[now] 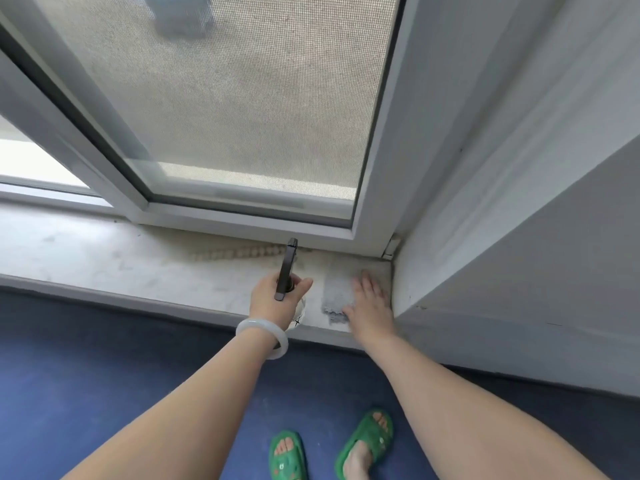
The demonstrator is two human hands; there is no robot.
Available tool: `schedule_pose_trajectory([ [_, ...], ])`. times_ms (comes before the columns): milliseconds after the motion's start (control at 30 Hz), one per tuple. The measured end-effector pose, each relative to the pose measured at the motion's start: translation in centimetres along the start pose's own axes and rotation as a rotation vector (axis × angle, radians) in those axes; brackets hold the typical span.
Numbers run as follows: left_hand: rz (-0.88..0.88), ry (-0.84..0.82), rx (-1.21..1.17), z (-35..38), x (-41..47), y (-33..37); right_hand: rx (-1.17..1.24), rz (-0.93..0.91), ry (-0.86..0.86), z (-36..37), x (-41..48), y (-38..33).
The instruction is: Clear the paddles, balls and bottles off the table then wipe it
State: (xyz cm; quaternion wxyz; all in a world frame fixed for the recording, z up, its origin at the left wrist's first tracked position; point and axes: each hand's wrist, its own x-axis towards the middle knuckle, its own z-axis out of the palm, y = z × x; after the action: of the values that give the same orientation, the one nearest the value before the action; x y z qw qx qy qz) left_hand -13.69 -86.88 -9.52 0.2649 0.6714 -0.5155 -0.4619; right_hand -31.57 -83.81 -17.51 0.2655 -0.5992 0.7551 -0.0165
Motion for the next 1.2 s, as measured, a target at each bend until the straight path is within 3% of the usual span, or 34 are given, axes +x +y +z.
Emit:
schedule_pose_trajectory([
  [467,0.206,-0.046,-0.038,2.8,4.0,1.7,0.070,0.020,0.024,-0.6,0.4,0.1],
  [733,0.211,-0.014,-0.159,4.3,4.9,0.5,0.071,0.019,0.010,-0.6,0.5,0.2],
  [1000,0.247,-0.002,0.028,4.6,7.3,-0.5,0.043,0.031,-0.014,-0.9,0.3,0.0],
  [1200,0.019,-0.008,0.320,3.6,6.1,-0.1,0.094,0.102,-0.086,-2.3,-0.6,-1.4],
])
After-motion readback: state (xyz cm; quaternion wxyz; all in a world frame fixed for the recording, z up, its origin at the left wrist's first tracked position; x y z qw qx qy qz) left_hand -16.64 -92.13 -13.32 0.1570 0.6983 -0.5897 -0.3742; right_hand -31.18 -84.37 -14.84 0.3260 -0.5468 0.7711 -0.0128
